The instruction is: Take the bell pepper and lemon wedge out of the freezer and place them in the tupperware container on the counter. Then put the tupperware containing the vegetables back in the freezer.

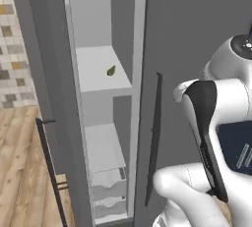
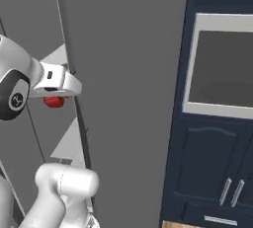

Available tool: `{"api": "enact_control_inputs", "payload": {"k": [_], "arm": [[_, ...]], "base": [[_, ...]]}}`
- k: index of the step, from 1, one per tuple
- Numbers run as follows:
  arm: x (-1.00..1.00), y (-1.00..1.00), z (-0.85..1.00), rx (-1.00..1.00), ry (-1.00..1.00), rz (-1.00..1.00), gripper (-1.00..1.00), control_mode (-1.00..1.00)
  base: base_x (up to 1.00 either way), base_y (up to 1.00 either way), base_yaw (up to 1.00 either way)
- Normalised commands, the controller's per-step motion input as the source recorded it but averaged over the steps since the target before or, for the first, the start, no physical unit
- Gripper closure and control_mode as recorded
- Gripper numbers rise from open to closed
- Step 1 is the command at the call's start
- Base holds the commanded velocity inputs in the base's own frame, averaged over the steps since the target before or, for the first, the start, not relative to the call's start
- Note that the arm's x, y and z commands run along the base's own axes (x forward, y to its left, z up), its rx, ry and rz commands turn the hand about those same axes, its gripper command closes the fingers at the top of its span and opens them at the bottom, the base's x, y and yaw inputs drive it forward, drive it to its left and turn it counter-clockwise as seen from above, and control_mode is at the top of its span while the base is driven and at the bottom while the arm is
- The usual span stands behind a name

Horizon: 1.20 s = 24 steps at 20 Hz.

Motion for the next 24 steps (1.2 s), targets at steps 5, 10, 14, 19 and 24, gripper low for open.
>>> {"api": "enact_control_inputs", "payload": {"k": [5,10,14,19,24], "arm": [[0.00,0.00,0.00,0.00,0.00,0.00,1.00,1.00],[0.00,0.00,0.00,0.00,0.00,0.00,1.00,1.00],[0.00,0.00,0.00,0.00,0.00,0.00,1.00,1.00],[0.00,0.00,0.00,0.00,0.00,0.00,1.00,1.00],[0.00,0.00,0.00,0.00,0.00,0.00,1.00,1.00]], "base": [[-0.66,-0.66,0.49],[-0.56,-0.12,0.89],[-0.67,-0.05,0.90],[-0.42,0.00,0.90],[-0.06,0.00,0.89]]}}
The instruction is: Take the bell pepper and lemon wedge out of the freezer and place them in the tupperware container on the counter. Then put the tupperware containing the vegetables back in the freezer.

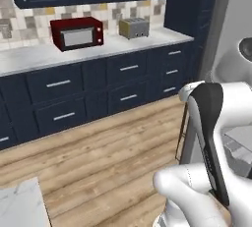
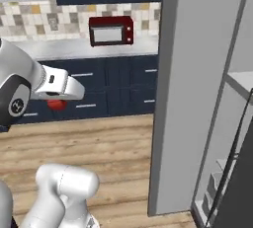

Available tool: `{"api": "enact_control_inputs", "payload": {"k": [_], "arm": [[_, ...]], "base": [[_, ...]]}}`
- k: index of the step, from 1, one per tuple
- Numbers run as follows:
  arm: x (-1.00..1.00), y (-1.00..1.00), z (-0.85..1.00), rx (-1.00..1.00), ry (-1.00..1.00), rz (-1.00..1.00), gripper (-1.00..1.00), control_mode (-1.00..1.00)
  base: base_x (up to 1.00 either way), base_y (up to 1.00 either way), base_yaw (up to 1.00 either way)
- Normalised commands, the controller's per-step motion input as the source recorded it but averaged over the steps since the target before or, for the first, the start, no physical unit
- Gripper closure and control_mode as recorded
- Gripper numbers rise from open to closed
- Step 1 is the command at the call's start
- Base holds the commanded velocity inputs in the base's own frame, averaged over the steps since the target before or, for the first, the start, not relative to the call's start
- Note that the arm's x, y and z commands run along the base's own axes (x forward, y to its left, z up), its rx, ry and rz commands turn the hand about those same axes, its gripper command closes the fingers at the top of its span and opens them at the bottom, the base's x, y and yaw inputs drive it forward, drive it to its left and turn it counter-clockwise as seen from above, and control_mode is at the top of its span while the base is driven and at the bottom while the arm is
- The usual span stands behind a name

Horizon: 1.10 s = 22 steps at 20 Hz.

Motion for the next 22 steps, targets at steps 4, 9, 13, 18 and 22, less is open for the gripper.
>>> {"api": "enact_control_inputs", "payload": {"k": [4,9,13,18,22], "arm": [[0.00,0.00,0.00,0.00,0.00,0.00,1.00,1.00],[0.00,0.00,0.00,0.00,0.00,0.00,1.00,1.00],[0.00,0.00,0.00,0.00,0.00,0.00,1.00,1.00],[0.00,0.00,0.00,0.00,0.00,0.00,1.00,1.00],[0.00,0.00,0.00,0.00,0.00,0.00,1.00,1.00]], "base": [[0.11,0.01,0.83],[0.93,0.18,0.38],[1.00,0.11,0.15],[1.00,0.08,0.18],[1.00,0.08,0.25]]}}
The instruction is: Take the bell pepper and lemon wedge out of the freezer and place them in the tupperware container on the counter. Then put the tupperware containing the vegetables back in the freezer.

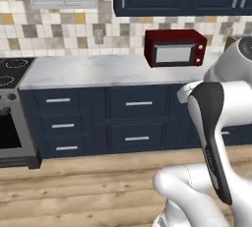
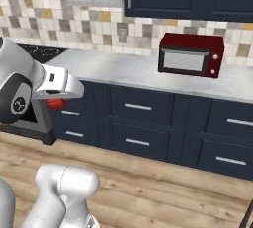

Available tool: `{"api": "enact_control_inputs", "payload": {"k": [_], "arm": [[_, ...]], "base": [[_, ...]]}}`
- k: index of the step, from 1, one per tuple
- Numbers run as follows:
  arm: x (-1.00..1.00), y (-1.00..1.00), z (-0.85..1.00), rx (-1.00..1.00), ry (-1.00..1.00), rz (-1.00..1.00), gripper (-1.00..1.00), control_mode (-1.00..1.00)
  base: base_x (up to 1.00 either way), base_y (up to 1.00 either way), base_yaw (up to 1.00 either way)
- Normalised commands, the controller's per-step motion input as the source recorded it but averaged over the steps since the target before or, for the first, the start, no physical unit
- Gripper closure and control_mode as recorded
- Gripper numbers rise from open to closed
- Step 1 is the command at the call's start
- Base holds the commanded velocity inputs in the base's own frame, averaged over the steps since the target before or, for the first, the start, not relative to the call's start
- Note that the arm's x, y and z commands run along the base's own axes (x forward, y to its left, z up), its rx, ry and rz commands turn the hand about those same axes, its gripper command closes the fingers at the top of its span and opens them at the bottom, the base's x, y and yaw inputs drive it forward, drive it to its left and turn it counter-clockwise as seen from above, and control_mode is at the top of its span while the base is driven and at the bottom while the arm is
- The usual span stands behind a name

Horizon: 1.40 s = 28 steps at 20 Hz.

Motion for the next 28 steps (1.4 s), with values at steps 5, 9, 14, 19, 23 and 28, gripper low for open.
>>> {"api": "enact_control_inputs", "payload": {"k": [5,9,14,19,23,28], "arm": [[0.00,0.00,0.00,0.00,0.00,0.00,1.00,1.00],[0.00,0.00,0.00,0.00,0.00,0.00,1.00,1.00],[0.00,0.00,0.00,0.00,0.00,0.00,1.00,1.00],[0.00,0.00,0.00,0.00,0.00,0.00,1.00,1.00],[0.00,0.00,0.00,0.00,0.00,0.00,1.00,1.00],[0.00,0.00,0.00,0.00,0.00,0.00,1.00,1.00]], "base": [[1.00,0.15,0.35],[1.00,0.04,0.58],[0.93,0.00,0.74],[0.75,0.00,0.81],[0.74,0.00,0.82],[0.82,0.00,0.83]]}}
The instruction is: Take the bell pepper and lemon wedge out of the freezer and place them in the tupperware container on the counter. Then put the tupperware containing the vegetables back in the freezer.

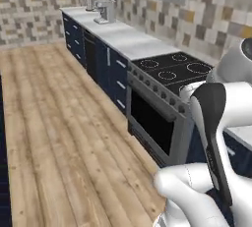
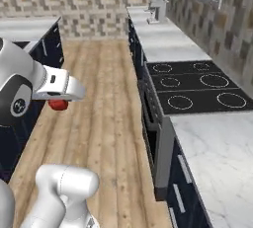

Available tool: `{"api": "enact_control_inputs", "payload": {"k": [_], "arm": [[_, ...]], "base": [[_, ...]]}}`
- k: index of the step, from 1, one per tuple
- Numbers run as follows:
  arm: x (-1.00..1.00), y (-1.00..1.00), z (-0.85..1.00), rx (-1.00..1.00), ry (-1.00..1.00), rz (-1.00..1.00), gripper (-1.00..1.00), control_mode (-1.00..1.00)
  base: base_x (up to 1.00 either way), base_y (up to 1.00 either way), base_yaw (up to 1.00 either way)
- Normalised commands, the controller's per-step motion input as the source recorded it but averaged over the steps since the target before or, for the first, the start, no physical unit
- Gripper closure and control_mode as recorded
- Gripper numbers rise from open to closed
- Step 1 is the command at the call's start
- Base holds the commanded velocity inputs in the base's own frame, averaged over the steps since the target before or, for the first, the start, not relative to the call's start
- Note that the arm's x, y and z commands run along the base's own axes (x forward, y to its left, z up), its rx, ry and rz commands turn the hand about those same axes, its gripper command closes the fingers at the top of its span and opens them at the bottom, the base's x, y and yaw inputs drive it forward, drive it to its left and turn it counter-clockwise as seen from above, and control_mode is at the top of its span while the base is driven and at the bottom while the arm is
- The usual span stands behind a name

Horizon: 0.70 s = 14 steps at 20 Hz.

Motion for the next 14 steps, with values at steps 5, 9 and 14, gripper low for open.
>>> {"api": "enact_control_inputs", "payload": {"k": [5,9,14], "arm": [[0.00,0.00,0.00,0.00,0.00,0.00,1.00,1.00],[0.00,0.00,0.00,0.00,0.00,0.00,1.00,1.00],[0.00,0.00,0.00,0.00,0.00,0.00,1.00,1.00]], "base": [[0.87,0.00,0.81],[0.88,0.00,0.79],[0.84,-0.01,0.76]]}}
